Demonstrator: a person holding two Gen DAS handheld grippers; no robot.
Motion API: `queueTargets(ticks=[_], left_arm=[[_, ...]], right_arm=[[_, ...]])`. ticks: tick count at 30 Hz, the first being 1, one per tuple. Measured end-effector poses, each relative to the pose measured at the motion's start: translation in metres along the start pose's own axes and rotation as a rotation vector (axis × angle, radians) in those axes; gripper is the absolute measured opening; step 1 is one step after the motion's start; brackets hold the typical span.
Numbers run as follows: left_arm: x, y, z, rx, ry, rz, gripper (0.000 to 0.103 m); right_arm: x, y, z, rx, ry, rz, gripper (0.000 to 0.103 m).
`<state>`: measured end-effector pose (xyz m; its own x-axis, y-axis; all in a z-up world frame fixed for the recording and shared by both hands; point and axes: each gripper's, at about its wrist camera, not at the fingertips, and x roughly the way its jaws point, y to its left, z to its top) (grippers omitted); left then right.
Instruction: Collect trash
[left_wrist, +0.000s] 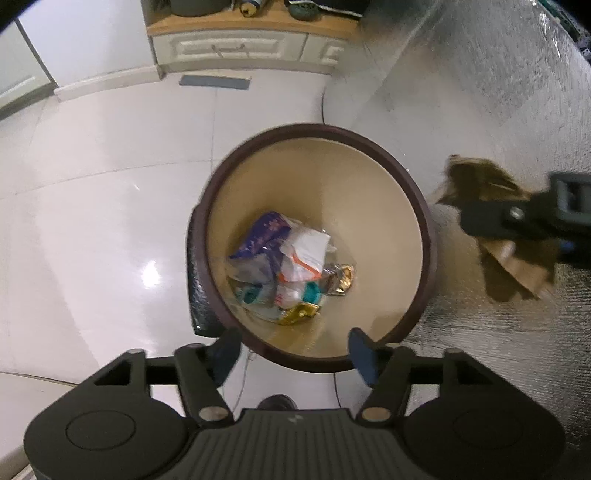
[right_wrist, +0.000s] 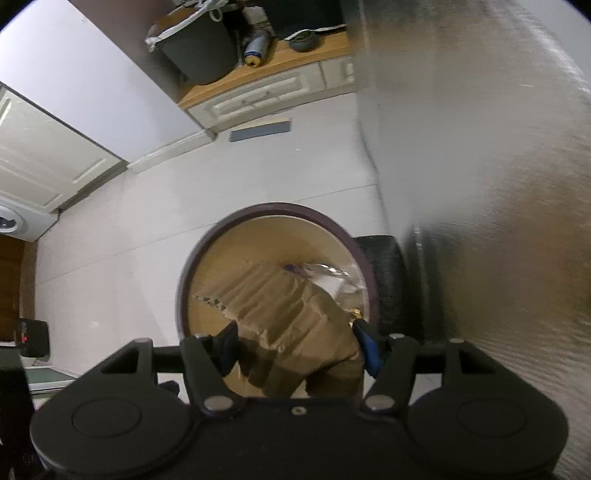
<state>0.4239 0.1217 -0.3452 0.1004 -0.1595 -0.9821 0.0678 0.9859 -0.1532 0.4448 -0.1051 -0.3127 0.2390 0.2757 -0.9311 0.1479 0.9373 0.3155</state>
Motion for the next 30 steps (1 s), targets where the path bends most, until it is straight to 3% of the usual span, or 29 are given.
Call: queueTargets(ticks=[4,8,17,30], left_arm=[[-0.009,0.008,-0.003,-0.018,-0.013,0.006,0.077],[-0.014,0.014,-0.007,-0.029,-0.018,0.029,0.091],[-0.023,0.016,-0.011,-0.063,-0.020,0.016,0.102],[-0.079,0.014,-0.019,-0.076,-0.118,0.018,0.103]], right_arm=[[0.011,0.007,0.002,-0.015,0.010,0.008,0.066],[0.023,0.008,-0.002,0.012,0.049,0.016,0.079],[0.016,0.010,-0.015,-0.031,0.064,-0.010,0.079],[-0.047,0.025,-0.028,-0.157,-0.007,-0.034,0.085]])
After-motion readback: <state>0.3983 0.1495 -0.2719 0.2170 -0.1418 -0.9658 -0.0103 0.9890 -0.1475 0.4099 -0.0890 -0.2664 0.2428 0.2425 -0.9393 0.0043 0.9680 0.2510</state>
